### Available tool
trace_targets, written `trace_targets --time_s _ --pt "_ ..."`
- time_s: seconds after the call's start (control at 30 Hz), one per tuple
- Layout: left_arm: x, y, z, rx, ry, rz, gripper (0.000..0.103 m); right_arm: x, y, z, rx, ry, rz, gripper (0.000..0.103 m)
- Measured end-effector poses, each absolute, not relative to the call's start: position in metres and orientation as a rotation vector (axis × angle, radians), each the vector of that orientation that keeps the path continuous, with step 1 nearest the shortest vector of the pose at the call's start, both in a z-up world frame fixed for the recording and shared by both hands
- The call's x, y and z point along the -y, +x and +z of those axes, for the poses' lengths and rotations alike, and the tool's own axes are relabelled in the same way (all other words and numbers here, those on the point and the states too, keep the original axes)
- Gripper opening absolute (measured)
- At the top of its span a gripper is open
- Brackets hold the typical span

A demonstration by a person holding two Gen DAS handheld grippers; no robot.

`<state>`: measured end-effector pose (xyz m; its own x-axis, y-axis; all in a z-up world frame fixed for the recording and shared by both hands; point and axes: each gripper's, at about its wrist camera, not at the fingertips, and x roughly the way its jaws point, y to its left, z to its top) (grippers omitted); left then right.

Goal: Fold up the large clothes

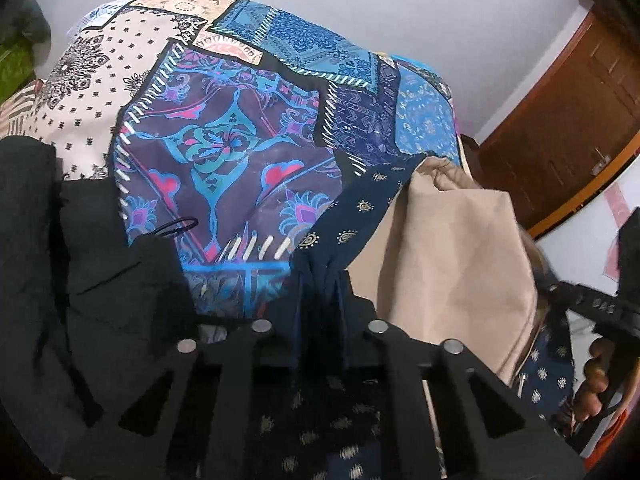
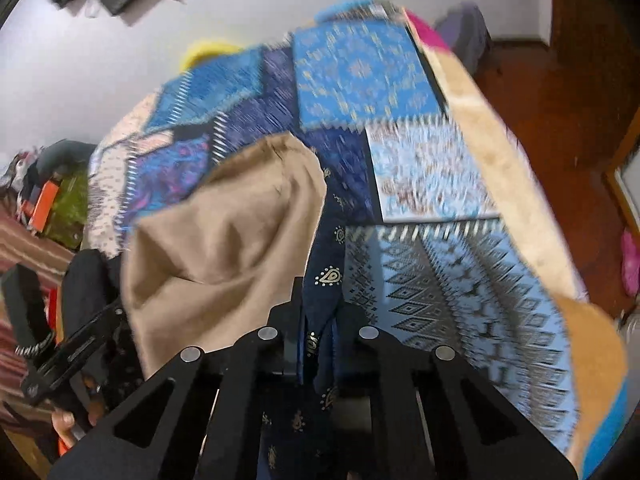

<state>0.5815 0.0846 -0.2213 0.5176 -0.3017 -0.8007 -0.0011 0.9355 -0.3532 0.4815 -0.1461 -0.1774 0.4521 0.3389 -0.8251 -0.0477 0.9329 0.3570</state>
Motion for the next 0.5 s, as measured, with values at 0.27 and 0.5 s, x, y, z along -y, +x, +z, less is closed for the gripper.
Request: trace_targets --time_s 0.27,0.5 --pt "-0.082 0.509 -0.145 -0.934 -0.203 -0.203 0.012 0.124 0.412 -0.097 -0.948 0.167 0.375 0.008" --pt "-0.072 0.417 -0.105 -0.902 -0.140 -0.278 0.012 0.123 0.340 -0.072 -0.939 0.093 0.440 0.008"
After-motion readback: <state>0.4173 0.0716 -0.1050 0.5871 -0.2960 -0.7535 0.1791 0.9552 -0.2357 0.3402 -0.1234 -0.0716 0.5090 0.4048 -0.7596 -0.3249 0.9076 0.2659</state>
